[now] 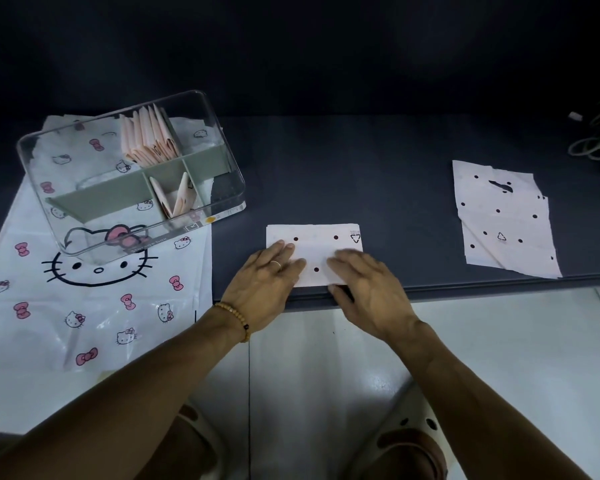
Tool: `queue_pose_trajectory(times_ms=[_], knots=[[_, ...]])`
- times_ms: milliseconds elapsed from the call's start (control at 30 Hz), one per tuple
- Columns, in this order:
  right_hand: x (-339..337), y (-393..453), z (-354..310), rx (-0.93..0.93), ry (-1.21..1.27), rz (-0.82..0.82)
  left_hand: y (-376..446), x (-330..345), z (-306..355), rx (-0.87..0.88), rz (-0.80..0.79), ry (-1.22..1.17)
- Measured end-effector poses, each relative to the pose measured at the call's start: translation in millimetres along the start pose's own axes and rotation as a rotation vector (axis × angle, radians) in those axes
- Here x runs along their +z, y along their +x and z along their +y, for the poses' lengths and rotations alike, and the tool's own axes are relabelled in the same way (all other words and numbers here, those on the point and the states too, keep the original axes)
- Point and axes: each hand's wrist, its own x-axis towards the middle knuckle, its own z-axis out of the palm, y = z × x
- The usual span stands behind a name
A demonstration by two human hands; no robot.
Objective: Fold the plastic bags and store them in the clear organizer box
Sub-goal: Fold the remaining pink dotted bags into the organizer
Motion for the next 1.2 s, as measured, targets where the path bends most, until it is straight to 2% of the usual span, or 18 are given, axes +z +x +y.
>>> queue_pose_trajectory(times_ms=[167, 267, 367, 467, 600, 700, 867, 1067, 1133, 1200], knots=[[-4, 11, -2, -0.011, -0.046, 0.110, 4, -12, -2, 0.027, -0.024, 0.018], [-8, 16, 0, 0.018, -0.008, 0.094, 9, -19, 0, 0.051, 0.076, -0.003], [-12, 22, 6, 0.099, 0.098, 0.054, 17, -28, -2, -0.090, 0.071, -0.172], [-17, 31, 15, 0.324, 0.297, 0.036, 23, -32, -11, -0.246, 0.065, -0.327], [-19, 49, 16, 0.555, 0.406, 0.012, 24, -31, -23, -0.503, 0.049, -0.438], [-15, 61, 16, 0.663, 0.368, -0.032, 32, -31, -25, -0.634, 0.020, -0.476], [-9, 70, 16, 0.714, 0.262, -0.024, 41, -28, -23, -0.746, -0.009, -0.427], [-5, 75, 19, 0.791, 0.322, 0.039, 47, -27, -22, -0.836, -0.019, -0.412], [-4, 75, 18, 0.787, 0.329, 0.044, 44, -27, -20, -0.795, 0.014, -0.312], [-3, 74, 17, 0.779, 0.327, 0.056, 38, -26, -16, -0.660, 0.160, -0.218]])
